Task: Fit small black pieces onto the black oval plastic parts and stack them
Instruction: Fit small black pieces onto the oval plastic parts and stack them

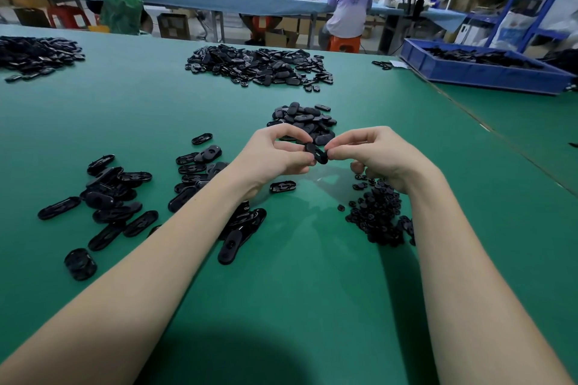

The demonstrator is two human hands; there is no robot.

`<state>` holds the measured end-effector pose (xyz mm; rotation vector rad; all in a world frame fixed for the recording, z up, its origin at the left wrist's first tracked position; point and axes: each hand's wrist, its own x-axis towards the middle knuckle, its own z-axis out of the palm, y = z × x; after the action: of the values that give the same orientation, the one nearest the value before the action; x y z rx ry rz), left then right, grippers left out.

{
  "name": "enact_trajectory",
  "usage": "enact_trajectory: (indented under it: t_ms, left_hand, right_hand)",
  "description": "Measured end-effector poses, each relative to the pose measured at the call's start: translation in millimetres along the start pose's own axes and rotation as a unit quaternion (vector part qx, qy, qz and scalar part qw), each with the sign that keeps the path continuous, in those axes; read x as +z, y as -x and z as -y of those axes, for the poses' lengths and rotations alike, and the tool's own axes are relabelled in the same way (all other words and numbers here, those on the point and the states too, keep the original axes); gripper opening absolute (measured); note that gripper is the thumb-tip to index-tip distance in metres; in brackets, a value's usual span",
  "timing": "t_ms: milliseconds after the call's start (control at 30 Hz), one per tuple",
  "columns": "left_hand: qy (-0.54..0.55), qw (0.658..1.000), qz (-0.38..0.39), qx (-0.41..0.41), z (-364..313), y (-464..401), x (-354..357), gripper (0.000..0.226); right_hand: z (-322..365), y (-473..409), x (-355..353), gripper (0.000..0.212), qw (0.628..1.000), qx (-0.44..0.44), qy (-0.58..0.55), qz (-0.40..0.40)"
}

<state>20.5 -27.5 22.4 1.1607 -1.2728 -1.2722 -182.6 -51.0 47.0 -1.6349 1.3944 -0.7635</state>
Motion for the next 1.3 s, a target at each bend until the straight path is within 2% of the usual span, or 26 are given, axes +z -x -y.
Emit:
enact_trajectory:
  t_ms: [233, 467, 1133, 1300]
  left_hand:
    - [-0.069, 0.995, -0.013, 0.065, 2.8, -2.1, 2.1, 0.028]
    - [-0.118, 0.988, -0.021, 0.095, 2.5, -0.7, 5.7, 0.028]
    - [-0.182, 0.977, -0.01, 0.114, 2.1, 0.7, 9.0, 0.028]
    - [-0.127, 0.988, 0.002, 0.09, 1.9, 0.3, 8.0, 0.027]
  right_hand:
    - [2.1, -3.8, 4.0, 0.009, 0.999, 0.015, 0.024, -0.036]
    - [2.9, -4.4, 5.9, 0.009, 0.998, 0.023, 0.03, -0.043]
    - [4.2, -3.4, 6.4, 0.006, 0.998, 0.045, 0.032, -0.039]
    - [5.8, -2.7, 7.3, 0.007, 0.999, 0.034, 0.022, -0.036]
